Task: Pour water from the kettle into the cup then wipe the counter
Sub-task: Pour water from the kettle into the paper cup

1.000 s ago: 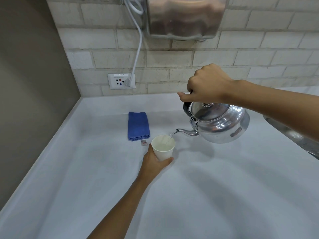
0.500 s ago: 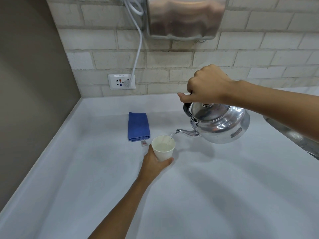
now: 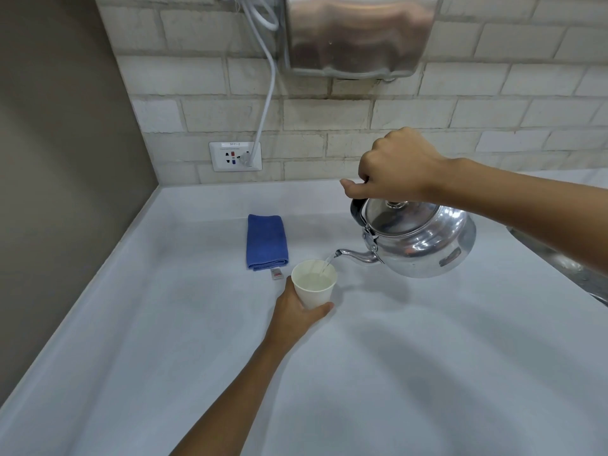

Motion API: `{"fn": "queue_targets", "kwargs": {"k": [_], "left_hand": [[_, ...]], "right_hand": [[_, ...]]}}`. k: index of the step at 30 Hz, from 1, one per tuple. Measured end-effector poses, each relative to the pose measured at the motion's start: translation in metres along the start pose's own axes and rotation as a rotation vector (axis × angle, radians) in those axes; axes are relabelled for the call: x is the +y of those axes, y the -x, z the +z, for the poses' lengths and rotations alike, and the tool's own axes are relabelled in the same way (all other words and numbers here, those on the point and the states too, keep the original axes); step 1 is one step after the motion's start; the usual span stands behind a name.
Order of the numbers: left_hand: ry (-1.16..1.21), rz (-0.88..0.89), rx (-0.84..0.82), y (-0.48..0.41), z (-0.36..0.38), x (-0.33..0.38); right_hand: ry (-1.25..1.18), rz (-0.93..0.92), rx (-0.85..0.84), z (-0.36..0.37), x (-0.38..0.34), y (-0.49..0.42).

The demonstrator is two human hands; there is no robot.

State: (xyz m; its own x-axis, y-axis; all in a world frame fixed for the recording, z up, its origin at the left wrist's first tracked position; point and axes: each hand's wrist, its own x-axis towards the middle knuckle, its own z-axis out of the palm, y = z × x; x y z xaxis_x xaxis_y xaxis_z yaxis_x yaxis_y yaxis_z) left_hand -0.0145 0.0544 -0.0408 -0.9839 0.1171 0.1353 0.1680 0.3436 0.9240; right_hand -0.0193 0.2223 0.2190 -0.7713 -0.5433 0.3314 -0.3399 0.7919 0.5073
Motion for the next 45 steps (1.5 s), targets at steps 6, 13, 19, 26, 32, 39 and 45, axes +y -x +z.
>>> {"fn": "queue_targets", "kwargs": {"k": [6,13,19,26,32,39,45], "left_hand": [[-0.002,-0.004,0.001,0.001,0.0,0.001],[0.035,-0.04,-0.026,0.002,-0.001,0.001],[0.043,-0.059,-0.021,0.003,-0.001,0.002],[0.022,-0.095,-0.012,0.003,0.0,0.002],[0.019,-0.101,-0.02,0.005,-0.001,0.003],[0.028,-0.115,-0.031,0.004,-0.001,0.003],[0.023,-0.124,-0.03,0.004,-0.001,0.002]], "right_hand": [[-0.031,0.029,0.001,0.011,0.0,0.006],[-0.162,0.13,0.015,0.038,0.006,0.016],[-0.303,0.339,0.025,0.073,0.028,0.013],[-0.477,0.593,-0.042,0.118,0.054,-0.019],[-0.606,0.707,-0.033,0.152,0.06,-0.049],[-0.663,0.719,-0.017,0.177,0.057,-0.076],[-0.641,0.693,-0.019,0.193,0.049,-0.091]]}}
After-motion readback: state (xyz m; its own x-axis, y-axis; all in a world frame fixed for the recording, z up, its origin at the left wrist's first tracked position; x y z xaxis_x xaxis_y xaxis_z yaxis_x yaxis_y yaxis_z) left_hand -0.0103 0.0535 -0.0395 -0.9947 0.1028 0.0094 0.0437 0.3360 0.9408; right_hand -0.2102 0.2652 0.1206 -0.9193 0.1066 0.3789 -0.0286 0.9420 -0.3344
